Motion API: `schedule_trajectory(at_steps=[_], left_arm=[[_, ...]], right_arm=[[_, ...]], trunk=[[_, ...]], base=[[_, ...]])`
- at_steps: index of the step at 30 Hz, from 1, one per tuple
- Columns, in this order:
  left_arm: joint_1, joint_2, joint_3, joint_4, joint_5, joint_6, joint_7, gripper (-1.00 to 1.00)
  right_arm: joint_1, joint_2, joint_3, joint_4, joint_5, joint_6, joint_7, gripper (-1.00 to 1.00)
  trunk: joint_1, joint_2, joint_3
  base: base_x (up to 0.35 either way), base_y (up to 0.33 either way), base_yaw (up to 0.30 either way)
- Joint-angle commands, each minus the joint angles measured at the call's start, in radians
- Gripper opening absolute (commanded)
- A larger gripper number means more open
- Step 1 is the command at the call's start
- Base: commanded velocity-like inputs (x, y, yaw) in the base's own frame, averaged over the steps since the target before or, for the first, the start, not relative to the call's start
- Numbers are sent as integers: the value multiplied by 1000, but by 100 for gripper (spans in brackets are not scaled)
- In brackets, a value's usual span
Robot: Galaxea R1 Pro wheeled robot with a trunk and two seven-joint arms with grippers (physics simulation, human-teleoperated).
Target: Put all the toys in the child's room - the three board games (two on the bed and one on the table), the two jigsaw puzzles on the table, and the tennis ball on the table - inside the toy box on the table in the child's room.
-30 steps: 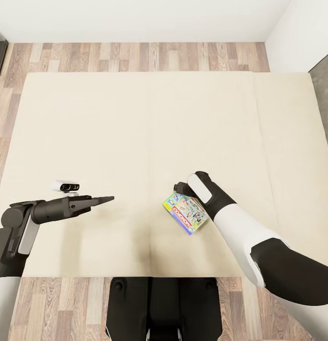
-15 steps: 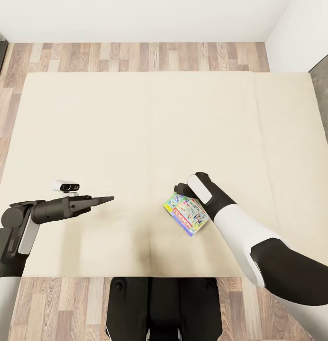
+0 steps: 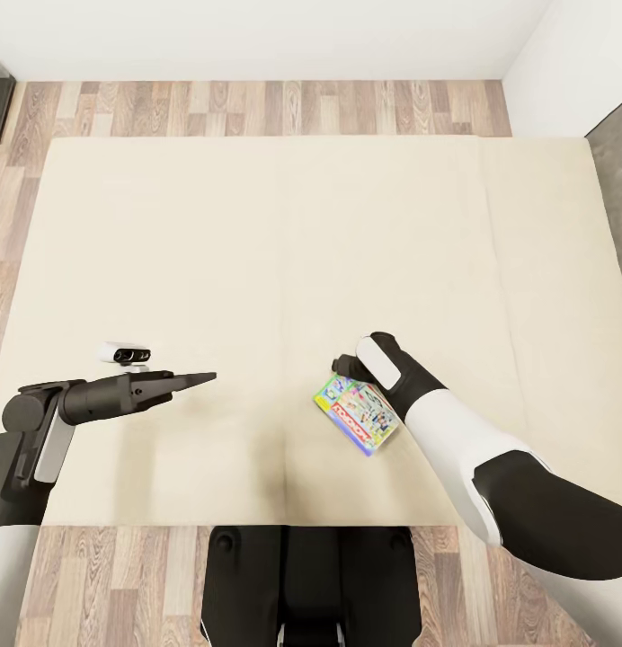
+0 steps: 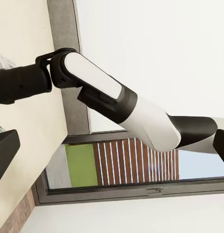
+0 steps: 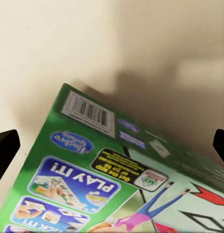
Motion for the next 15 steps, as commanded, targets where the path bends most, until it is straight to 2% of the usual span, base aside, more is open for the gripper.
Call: schedule_trajectory(at_steps=[1,15], left_arm=[[0,0,-1,0,0,11,-4,100],[0,0,0,0,0,11,-4,100]], right_arm=[[-1,-1,6,-1,-10,4,-9,100],[-1,0,7,0,-11,30,-14,100]], trunk=[[1,-2,-1],[1,-2,-1]], base=[[0,0,0],[0,0,0]])
